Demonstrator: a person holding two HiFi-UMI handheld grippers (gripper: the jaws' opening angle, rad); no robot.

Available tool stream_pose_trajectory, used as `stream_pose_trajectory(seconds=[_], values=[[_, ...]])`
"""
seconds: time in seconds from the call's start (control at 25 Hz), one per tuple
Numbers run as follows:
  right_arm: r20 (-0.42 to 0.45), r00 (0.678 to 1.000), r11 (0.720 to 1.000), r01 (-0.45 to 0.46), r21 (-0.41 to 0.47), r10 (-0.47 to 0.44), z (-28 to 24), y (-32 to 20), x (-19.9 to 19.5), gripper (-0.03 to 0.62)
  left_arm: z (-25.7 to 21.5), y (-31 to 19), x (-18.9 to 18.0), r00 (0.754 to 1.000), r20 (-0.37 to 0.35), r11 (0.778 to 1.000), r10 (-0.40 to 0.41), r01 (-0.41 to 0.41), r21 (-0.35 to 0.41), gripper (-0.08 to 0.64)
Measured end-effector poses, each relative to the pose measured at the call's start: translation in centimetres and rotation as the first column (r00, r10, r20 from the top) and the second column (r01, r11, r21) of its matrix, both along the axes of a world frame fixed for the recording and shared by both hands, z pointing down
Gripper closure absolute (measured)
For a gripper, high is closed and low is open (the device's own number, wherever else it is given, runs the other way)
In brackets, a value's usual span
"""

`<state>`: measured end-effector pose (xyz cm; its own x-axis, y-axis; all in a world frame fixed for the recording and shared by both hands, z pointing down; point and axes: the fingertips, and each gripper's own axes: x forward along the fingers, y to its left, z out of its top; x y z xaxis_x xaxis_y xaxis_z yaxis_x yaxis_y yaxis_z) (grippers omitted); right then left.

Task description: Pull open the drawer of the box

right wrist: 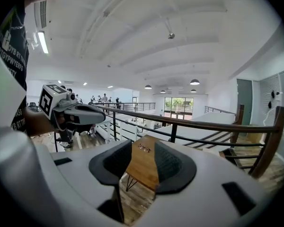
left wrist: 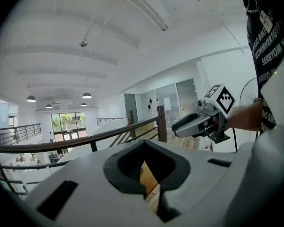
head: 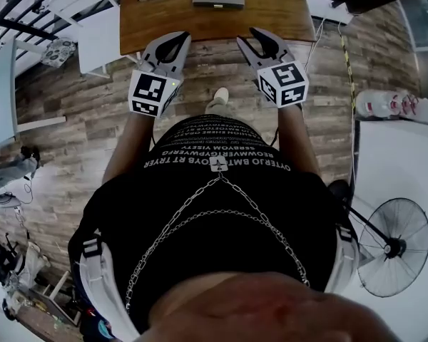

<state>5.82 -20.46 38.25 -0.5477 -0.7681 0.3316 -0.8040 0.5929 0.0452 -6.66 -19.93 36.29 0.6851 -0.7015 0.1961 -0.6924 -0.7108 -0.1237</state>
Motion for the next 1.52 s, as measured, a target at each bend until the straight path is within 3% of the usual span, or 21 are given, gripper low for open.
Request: stream_pose_trajectory(seconds=[0.32, 0.56, 0.72, 1.16, 1.36, 1.52], values=[[-0.003, 0.999, 0.999, -0.039, -0.013, 0.038, 1.1, 0.3, 2.0, 0.451, -0.5, -0.9, 0.9, 0.999, -0.045, 0.999, -0.011, 0.013, 0.032, 0.555], [-0.02, 0.999, 0.997, -0.049, -0.052, 0.048, 2.8, 0.8, 1.2, 0.451, 2.5, -0.8, 0.0, 1.0, -0.031, 0.999, -0.003, 0.001, -0.047, 0.555], [-0.039, 0.998, 0.996, -0.053, -0.071, 0.05, 3.4, 1.1, 0.5, 0.453, 3.3, -0.9, -0.3, 0.999, -0.042, 0.998, 0.014, -0.016, -0.06, 0.555], [-0.052, 0.999, 0.991, 0.002, -0.137, -0.009, 5.4, -2.5, -1.0, 0.451, 5.2, -4.4, -1.0, 0.999, -0.04, 0.994, -0.001, -0.003, -0.111, 0.555], [-0.049, 0.998, 0.989, 0.027, -0.146, -0.035, 6.1, -5.0, -1.9, 0.451, 4.6, -6.9, -1.9, 0.998, -0.051, 0.996, -0.028, 0.024, -0.083, 0.555], [-0.033, 0.999, 0.988, 0.035, -0.149, -0.041, 6.7, -7.6, -1.7, 0.451, 5.6, -8.5, -2.1, 0.999, -0.01, 0.993, -0.044, 0.043, -0.114, 0.555]])
